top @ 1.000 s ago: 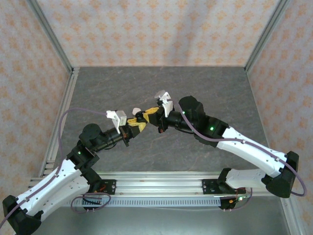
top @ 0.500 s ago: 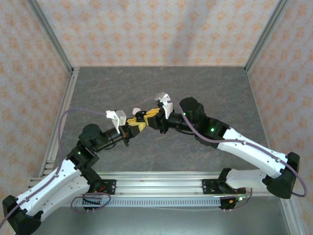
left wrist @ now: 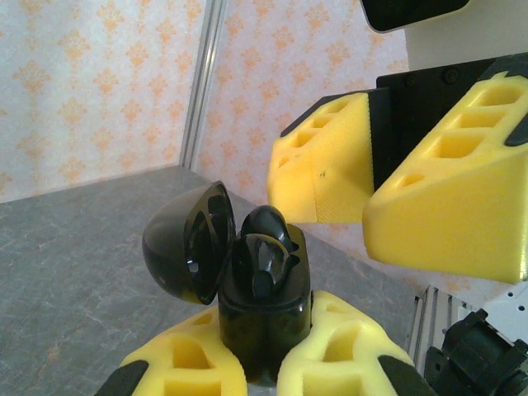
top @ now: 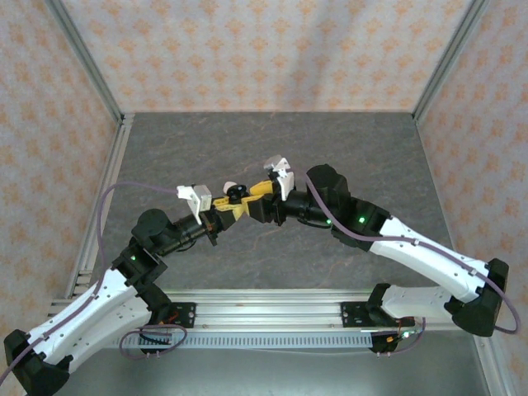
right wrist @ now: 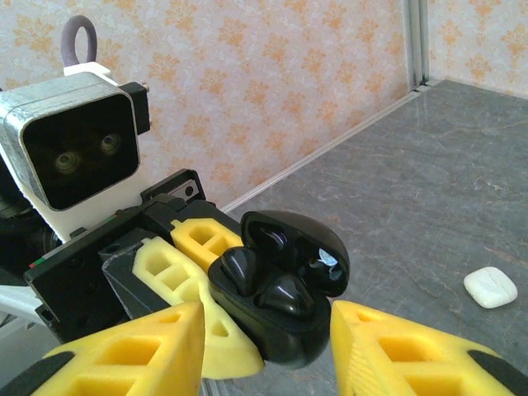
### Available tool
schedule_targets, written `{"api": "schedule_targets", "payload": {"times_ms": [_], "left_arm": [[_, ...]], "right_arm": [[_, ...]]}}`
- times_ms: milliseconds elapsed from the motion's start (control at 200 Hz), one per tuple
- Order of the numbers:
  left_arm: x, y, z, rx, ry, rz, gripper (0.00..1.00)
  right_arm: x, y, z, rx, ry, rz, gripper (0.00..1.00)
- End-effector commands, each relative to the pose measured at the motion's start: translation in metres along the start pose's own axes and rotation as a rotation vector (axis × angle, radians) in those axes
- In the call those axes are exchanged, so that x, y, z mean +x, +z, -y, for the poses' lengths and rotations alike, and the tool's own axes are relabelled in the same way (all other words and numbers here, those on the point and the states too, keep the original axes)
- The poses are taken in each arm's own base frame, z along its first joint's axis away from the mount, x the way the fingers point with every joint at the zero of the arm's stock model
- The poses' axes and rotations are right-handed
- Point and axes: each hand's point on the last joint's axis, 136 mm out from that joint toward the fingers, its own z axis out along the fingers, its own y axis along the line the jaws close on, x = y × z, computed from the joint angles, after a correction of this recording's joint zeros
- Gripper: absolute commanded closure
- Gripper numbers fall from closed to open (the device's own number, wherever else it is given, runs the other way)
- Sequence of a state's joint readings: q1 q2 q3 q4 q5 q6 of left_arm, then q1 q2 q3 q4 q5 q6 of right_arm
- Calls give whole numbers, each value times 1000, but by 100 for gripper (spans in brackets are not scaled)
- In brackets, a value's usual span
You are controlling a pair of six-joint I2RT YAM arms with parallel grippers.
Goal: Insert wireless bluetooth earbuds into charging case
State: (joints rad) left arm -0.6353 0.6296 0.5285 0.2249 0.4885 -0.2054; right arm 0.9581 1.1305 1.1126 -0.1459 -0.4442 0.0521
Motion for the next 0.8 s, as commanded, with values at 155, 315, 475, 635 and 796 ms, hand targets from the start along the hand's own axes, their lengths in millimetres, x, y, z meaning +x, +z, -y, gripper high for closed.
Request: {"api": "schedule_targets", "payload": {"times_ms": [155, 315, 475, 635, 796], "left_arm": [[-17, -9, 6, 10, 27, 75, 100], [-13, -11, 7, 12, 39, 70, 100], [-12, -11, 13, 46, 58, 62, 100], [-9, -11, 20, 85, 86, 45, 100], [-3, -12, 23, 106, 141, 6, 100]], "right_arm": [[-36, -28, -10, 30, 21, 72, 56], [-54, -39, -4, 101, 53, 77, 56], [-56, -38, 27, 262, 122, 22, 63], [-37, -16, 65, 275, 360, -80, 65], [-26, 10, 67, 112, 550, -121, 68]]}}
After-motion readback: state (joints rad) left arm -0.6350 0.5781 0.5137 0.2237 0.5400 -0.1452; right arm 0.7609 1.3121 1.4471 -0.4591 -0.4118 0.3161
